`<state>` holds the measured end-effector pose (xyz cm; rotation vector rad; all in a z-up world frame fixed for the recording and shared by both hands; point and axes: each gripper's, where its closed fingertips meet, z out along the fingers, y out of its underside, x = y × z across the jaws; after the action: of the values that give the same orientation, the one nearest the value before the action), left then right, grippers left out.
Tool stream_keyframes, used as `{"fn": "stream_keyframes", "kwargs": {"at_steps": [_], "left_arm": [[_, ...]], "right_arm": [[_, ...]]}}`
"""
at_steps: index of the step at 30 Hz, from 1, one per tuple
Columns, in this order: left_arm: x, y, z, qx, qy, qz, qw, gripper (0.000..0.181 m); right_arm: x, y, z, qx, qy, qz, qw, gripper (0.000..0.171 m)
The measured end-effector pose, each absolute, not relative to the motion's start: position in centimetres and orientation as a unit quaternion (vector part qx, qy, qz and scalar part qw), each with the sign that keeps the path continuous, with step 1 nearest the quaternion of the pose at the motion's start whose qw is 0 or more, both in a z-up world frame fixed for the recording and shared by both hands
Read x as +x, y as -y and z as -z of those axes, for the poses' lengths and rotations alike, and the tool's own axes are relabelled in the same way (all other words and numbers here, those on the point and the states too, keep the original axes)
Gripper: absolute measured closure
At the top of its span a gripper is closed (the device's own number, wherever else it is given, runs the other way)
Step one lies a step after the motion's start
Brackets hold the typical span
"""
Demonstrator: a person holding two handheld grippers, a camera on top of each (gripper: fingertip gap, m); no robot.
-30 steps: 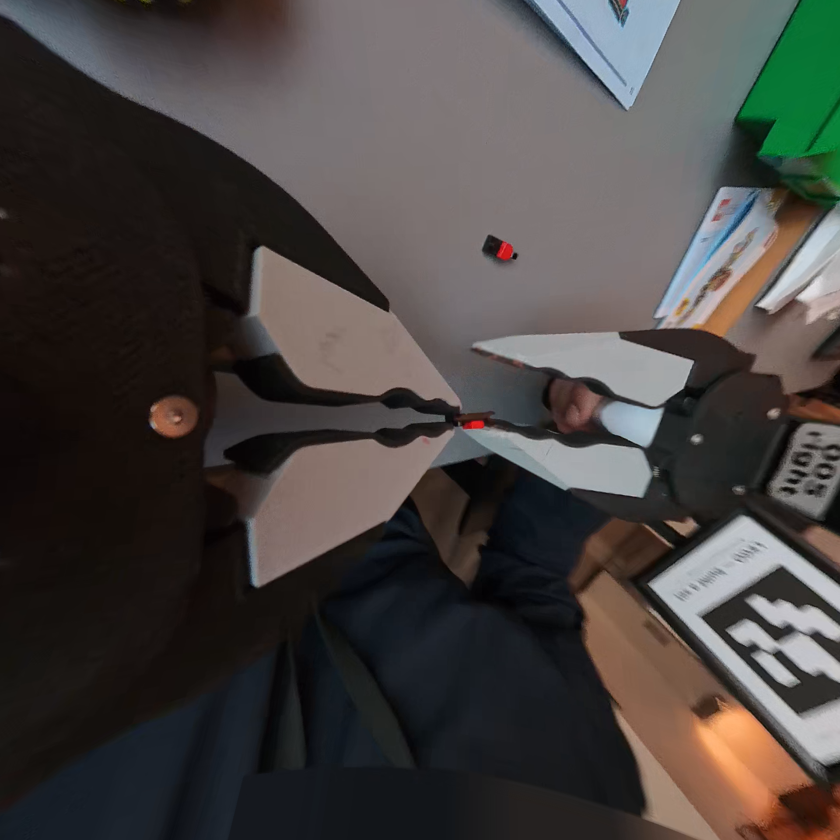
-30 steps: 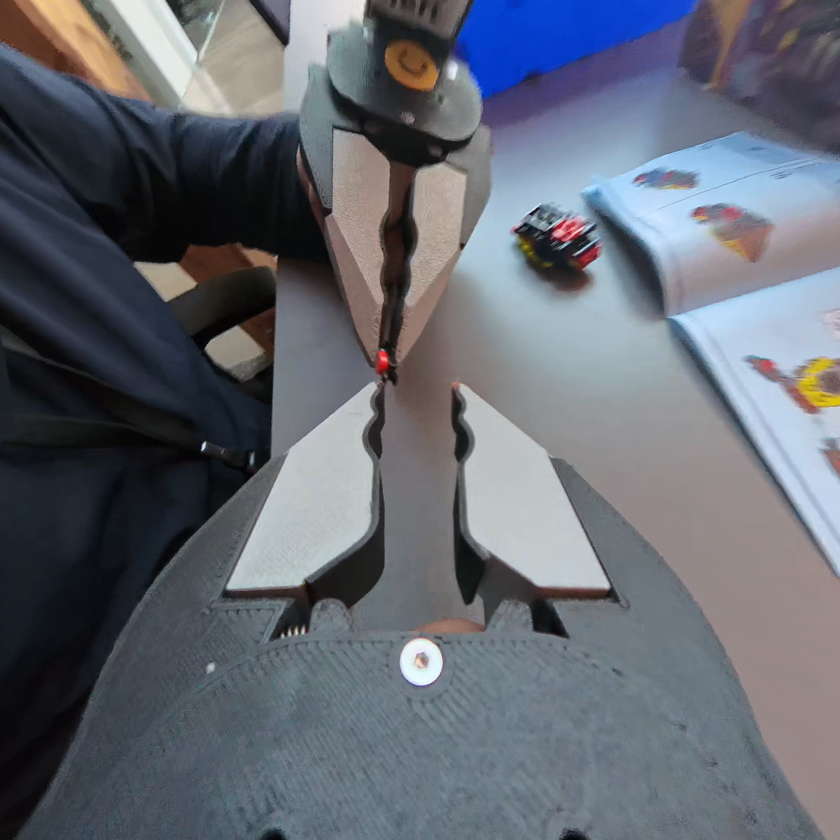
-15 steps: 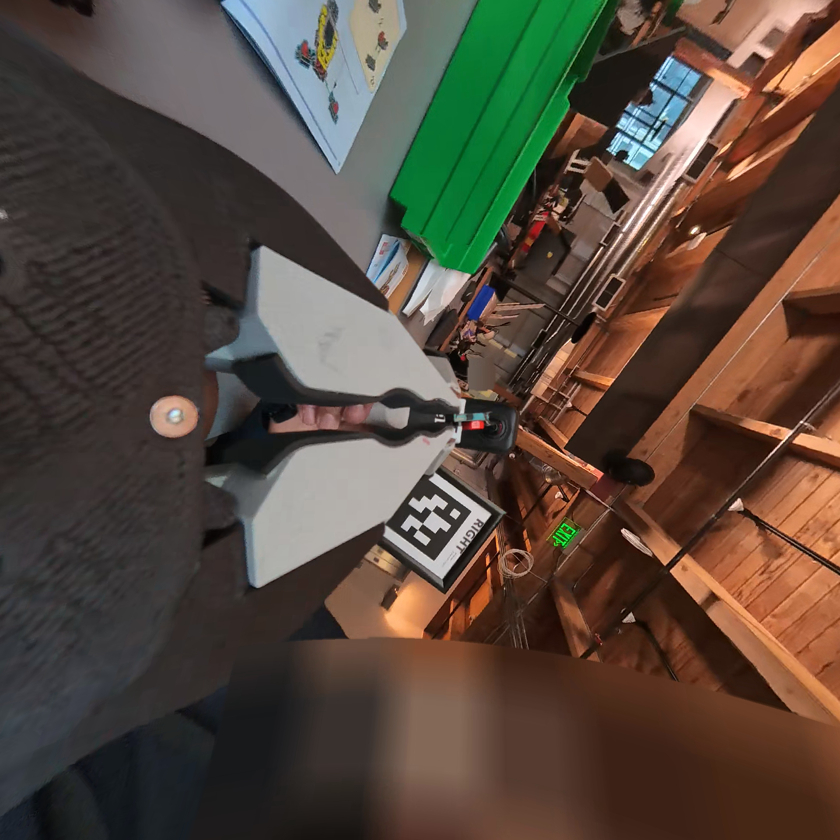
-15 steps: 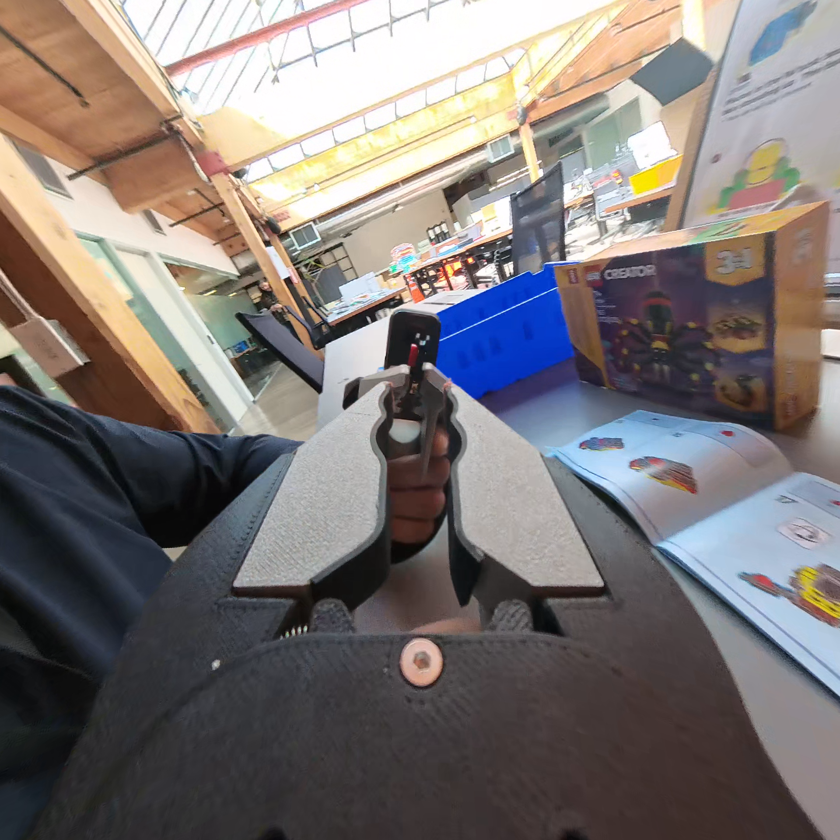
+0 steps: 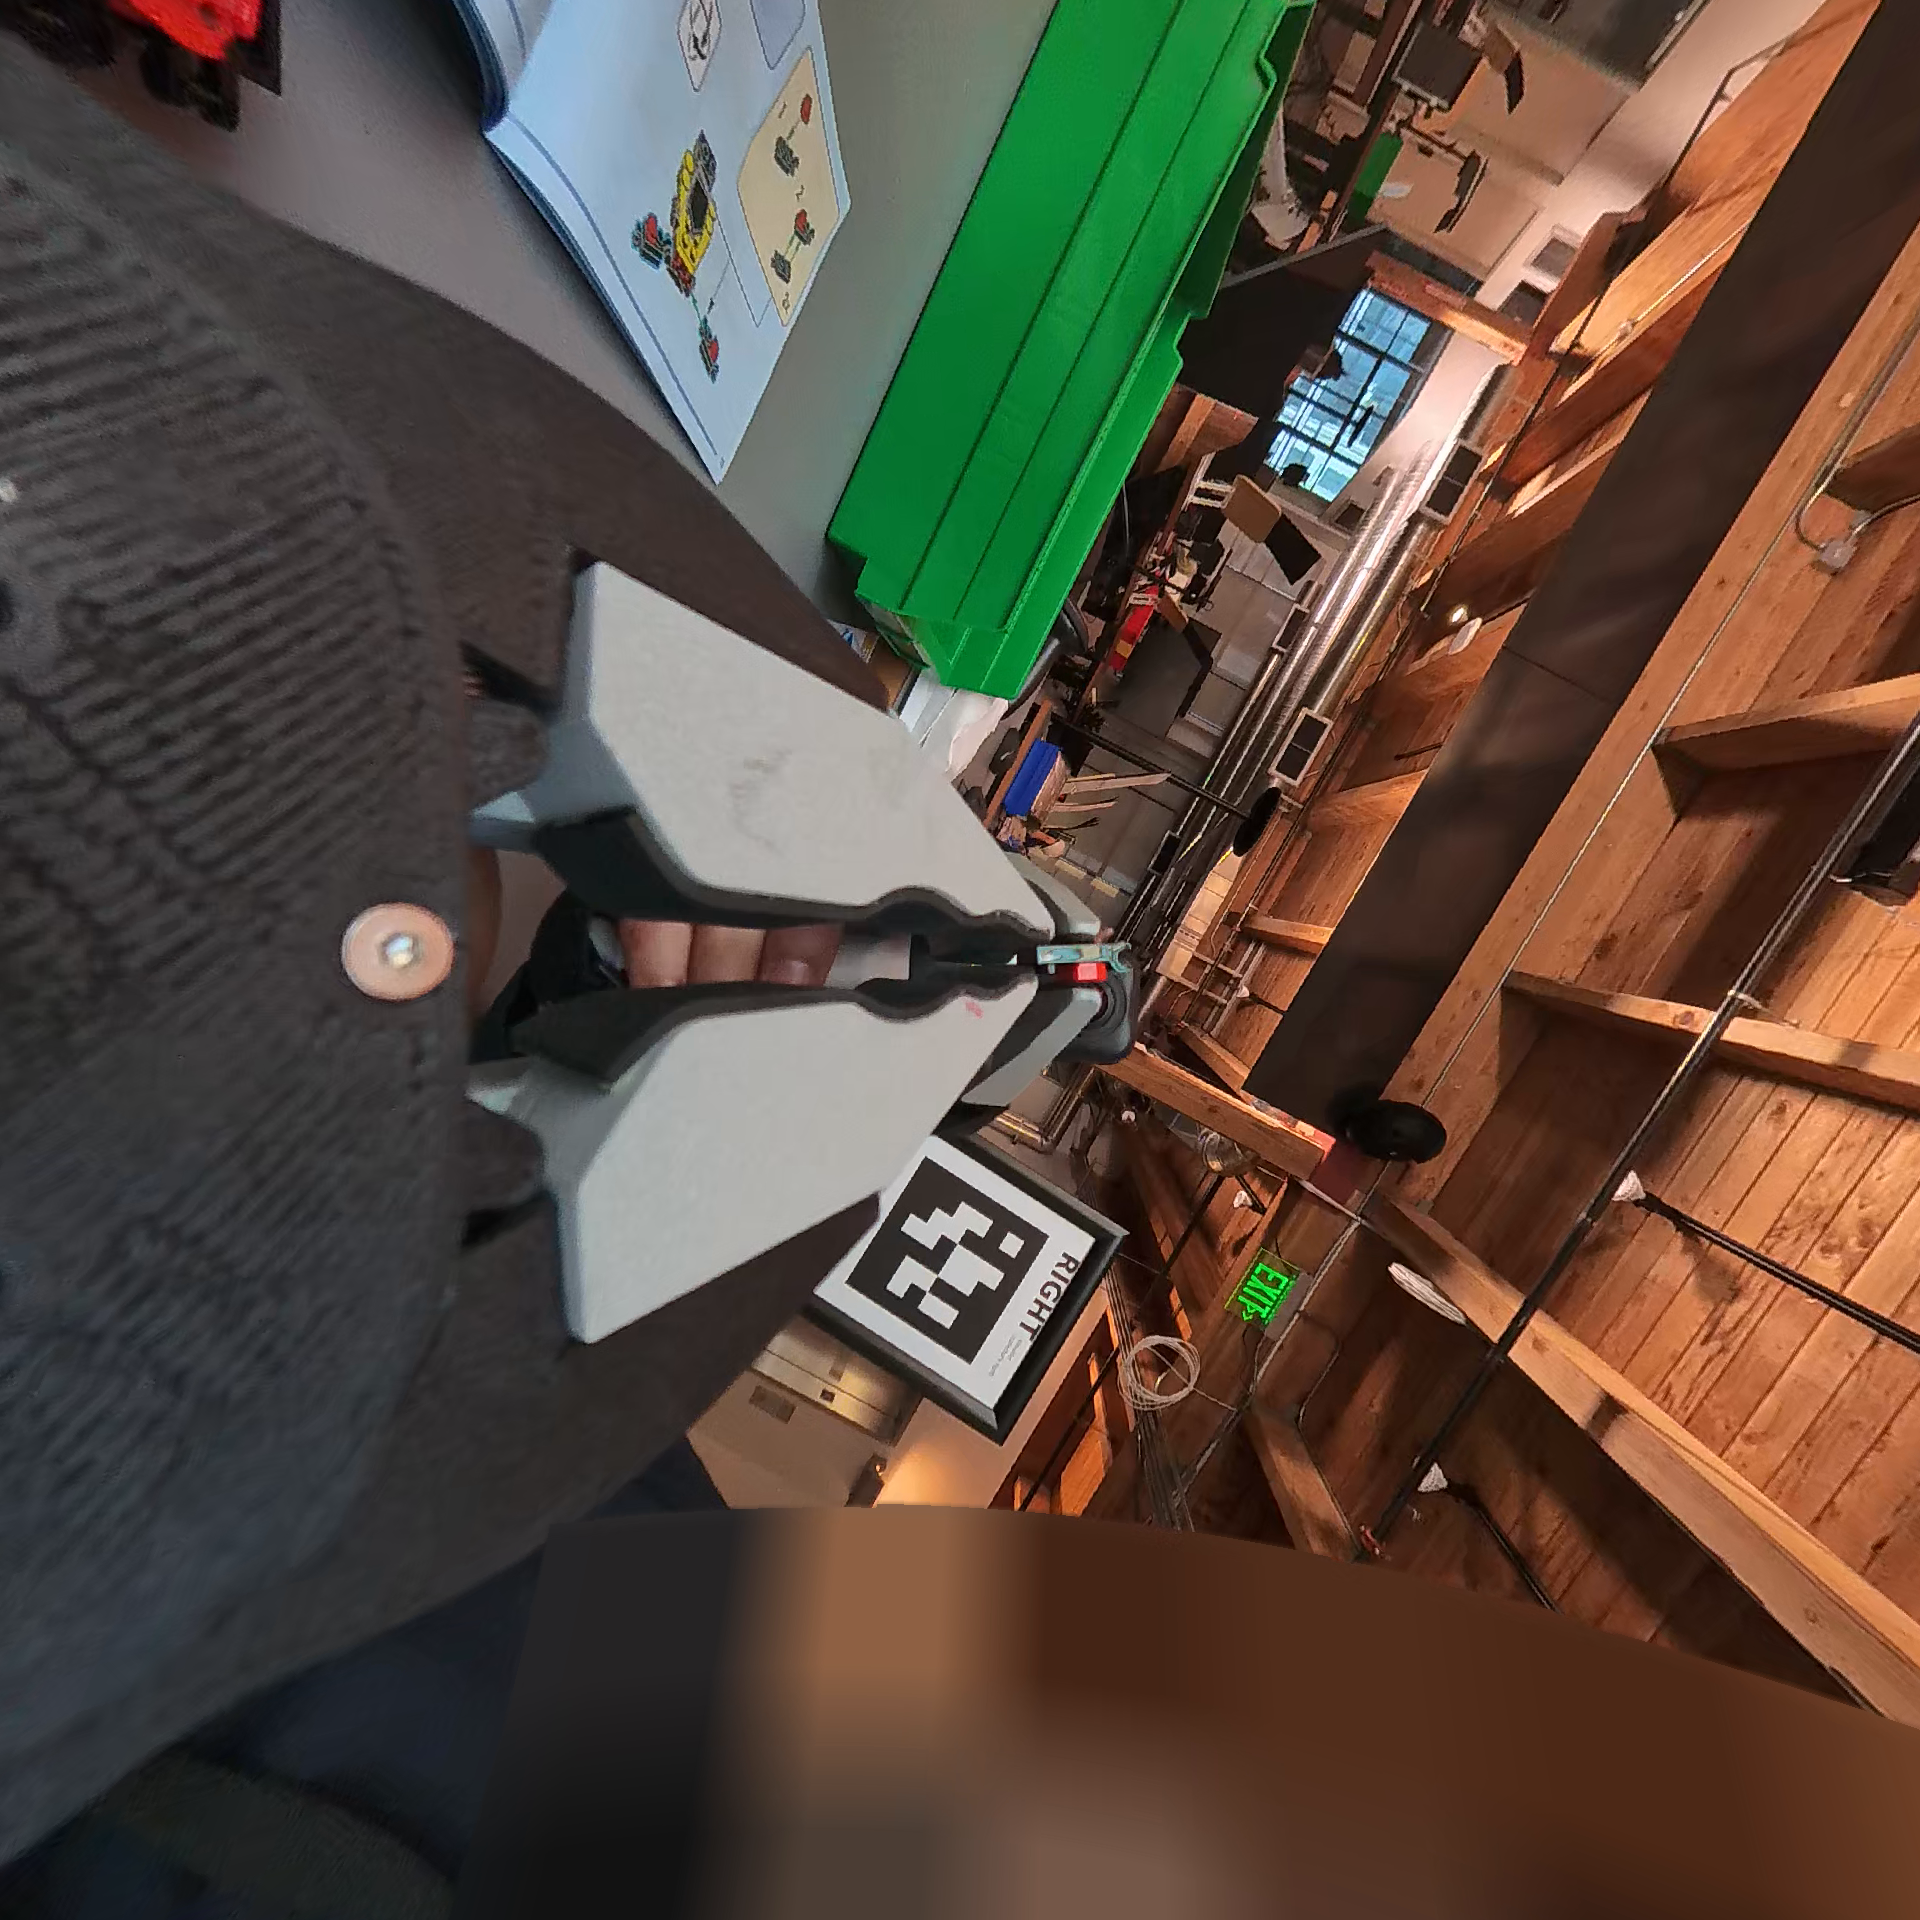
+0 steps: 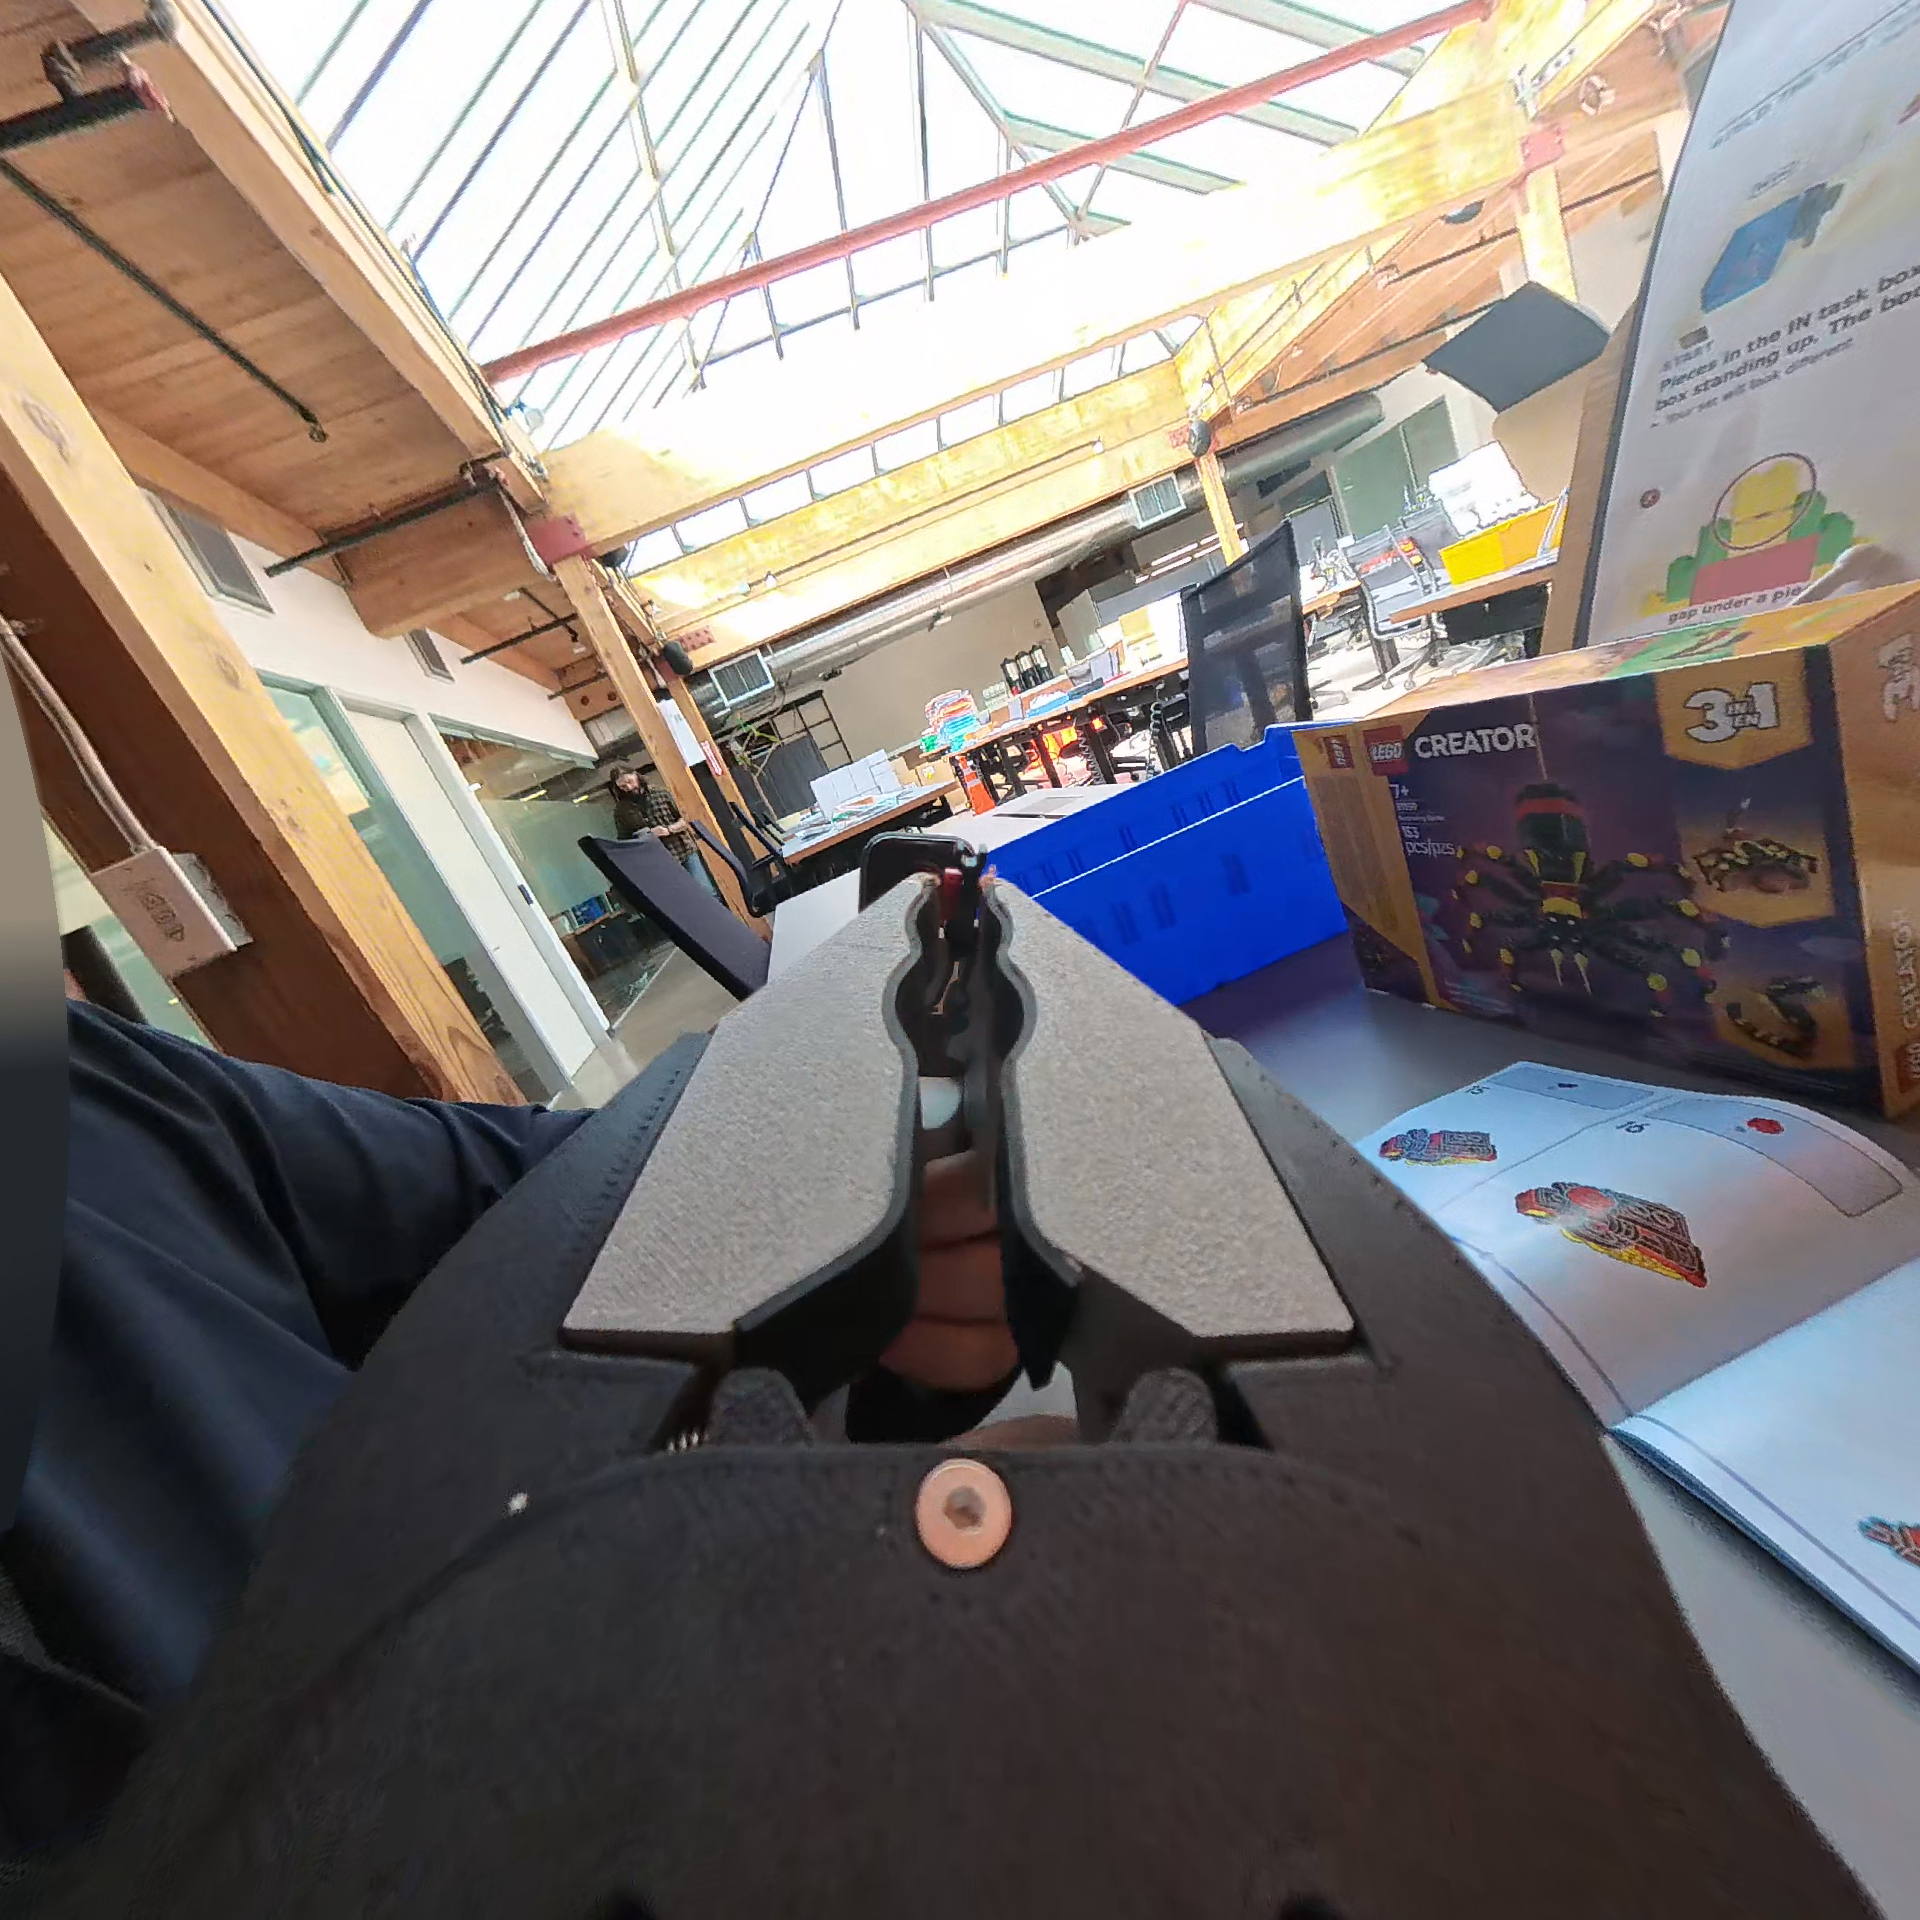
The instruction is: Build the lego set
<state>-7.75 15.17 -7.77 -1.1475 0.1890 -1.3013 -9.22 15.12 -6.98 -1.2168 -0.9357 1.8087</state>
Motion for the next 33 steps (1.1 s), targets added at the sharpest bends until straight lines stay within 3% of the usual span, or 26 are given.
{"fn": "stream_keyframes", "kwargs": {"at_steps": [9,18,27,33], "left_arm": [[-7.6,-14.7,7.5,-0.497,-0.085,0.567,0.651,0.181],[-6.8,-13.6,7.2,-0.506,-0.195,0.496,0.678,0.181],[-3.7,-8.6,5.2,-0.385,-0.356,0.332,0.784,0.180],[-3.2,-6.7,4.6,-0.341,-0.388,0.340,0.786,0.180]], "right_arm": [[-9.3,-14.5,6.8,-0.476,0.421,-0.631,0.445,0.169],[-7.9,-13.4,6.4,-0.425,0.410,-0.718,0.369,0.169],[-4.7,-8.1,4.5,-0.292,0.504,-0.656,0.480,0.168],[-4.3,-6.0,4.0,-0.260,0.563,-0.592,0.515,0.168]]}}
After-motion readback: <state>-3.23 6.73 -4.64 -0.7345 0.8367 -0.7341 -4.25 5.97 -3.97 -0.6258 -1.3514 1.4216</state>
